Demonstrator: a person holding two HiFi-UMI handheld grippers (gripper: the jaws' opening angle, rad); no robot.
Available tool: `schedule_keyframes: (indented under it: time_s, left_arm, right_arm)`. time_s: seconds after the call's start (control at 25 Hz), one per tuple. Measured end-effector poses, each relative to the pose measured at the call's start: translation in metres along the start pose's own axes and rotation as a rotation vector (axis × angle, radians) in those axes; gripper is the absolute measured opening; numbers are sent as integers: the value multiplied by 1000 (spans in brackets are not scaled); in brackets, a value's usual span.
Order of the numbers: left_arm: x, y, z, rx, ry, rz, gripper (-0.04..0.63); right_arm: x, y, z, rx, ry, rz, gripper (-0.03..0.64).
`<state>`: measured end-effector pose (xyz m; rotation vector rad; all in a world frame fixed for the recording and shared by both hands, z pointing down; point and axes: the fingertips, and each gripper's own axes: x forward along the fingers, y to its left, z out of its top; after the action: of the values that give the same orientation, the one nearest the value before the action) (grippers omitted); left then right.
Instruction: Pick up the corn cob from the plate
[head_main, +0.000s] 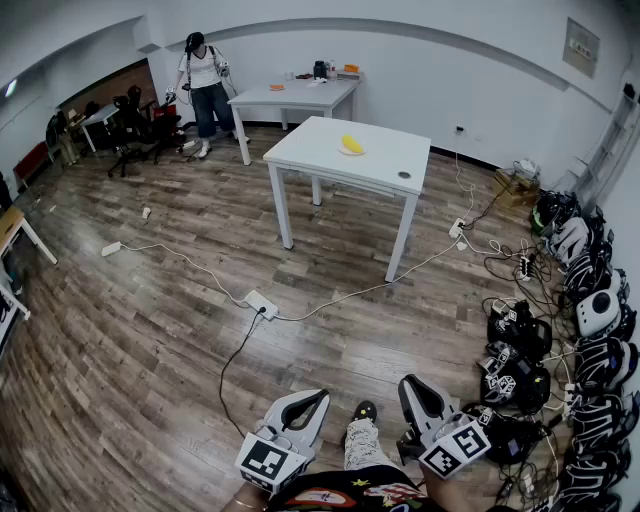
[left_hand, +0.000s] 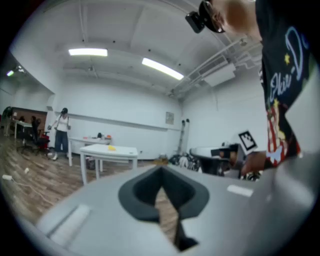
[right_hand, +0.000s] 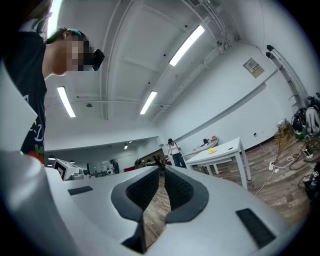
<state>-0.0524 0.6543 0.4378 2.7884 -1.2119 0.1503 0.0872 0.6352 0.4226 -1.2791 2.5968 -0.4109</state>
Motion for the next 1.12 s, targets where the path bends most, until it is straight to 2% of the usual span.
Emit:
schedule_keyframes:
  time_s: [0.12,0.4,0.52,0.64,0.84,0.96,1.12]
  left_arm:
    - [49,33,12,-3,2,30,0]
    - [194,104,71,32,-47,61,0]
    - [239,119,77,30,-44,56,0]
    - [270,155,69,-1,-9,66,0]
    - [344,247,68,-37,-26,102,0]
    - [395,314,86,-31,-72,107,0]
    - [449,397,115,-85,-133,71,0]
  right_arm:
    - [41,-52,22,-1,-31,2,18]
    - [140,-160,93,-39,-77,84,20]
    - [172,-191,98,-45,-53,114,18]
    - [210,-216,93,-21,-28,121,20]
    - [298,-275,90,-13,12,115,20]
    - [372,-312,112,-67,-5,113,20]
    - [469,-353,130,-110,5,90,20]
